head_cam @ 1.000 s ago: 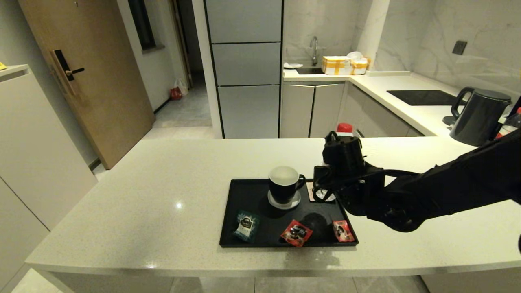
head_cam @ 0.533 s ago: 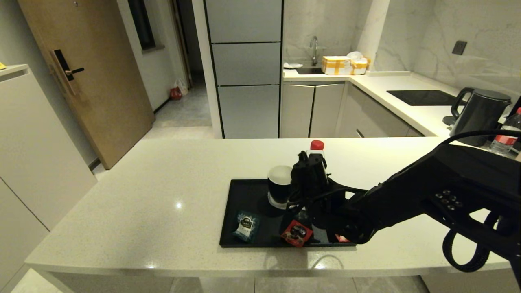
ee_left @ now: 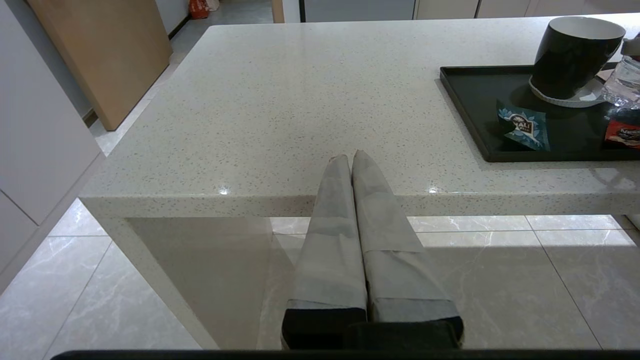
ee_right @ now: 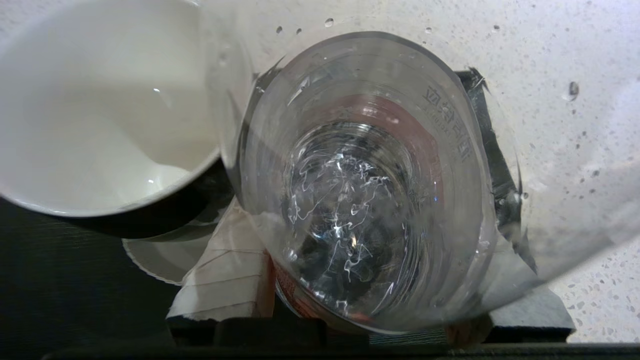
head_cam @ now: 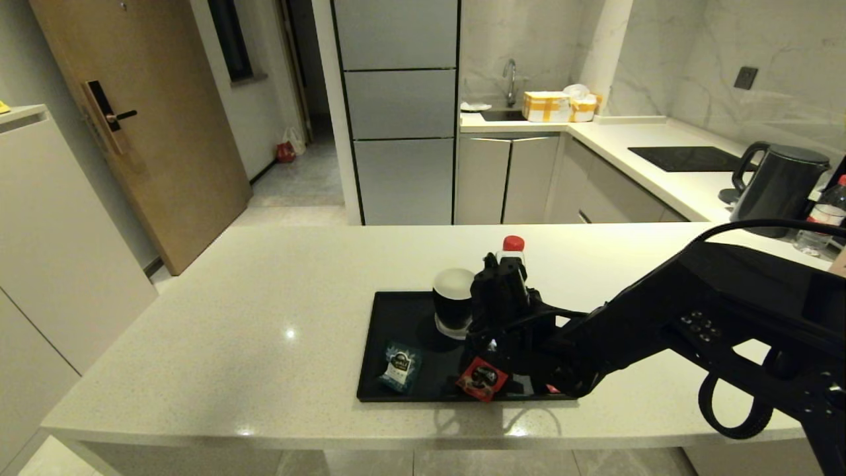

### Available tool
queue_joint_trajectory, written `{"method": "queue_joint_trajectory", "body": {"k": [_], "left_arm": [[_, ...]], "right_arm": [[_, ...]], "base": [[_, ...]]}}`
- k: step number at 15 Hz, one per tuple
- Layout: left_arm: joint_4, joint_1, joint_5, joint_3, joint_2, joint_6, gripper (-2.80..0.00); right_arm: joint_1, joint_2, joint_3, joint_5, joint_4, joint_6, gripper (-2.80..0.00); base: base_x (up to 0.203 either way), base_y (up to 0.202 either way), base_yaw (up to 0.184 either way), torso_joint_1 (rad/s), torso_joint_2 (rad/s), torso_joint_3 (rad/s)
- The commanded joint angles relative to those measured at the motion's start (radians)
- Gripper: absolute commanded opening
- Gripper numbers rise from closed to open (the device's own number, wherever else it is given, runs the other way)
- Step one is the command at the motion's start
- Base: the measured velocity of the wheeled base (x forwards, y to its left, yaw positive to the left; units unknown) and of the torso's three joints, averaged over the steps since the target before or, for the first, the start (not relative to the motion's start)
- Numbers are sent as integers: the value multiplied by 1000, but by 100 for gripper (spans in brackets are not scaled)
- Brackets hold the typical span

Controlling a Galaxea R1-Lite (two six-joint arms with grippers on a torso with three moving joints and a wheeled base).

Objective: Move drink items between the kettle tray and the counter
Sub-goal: Return the bottled water to its original position

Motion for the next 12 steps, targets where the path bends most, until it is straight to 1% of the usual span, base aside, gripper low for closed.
{"method": "queue_joint_trajectory", "body": {"k": [1,6,10,12], "left_arm": [[0,1,0,0,1,0,-280],[0,1,0,0,1,0,-280],[0,0,0,0,1,0,-280],[0,0,0,1,1,0,-280]], "right_arm": [[-4,-1,4,-4,-1,2,-280],[-20,-61,27,-4,3,-1,-280],[-30,-34,38,-4,2,1,-280],[-34,-16,48,-4,-3,16,-280]], "base": [[0,0,0,0,0,0],[0,0,0,0,0,0],[0,0,0,0,0,0],[0,0,0,0,0,0]]}}
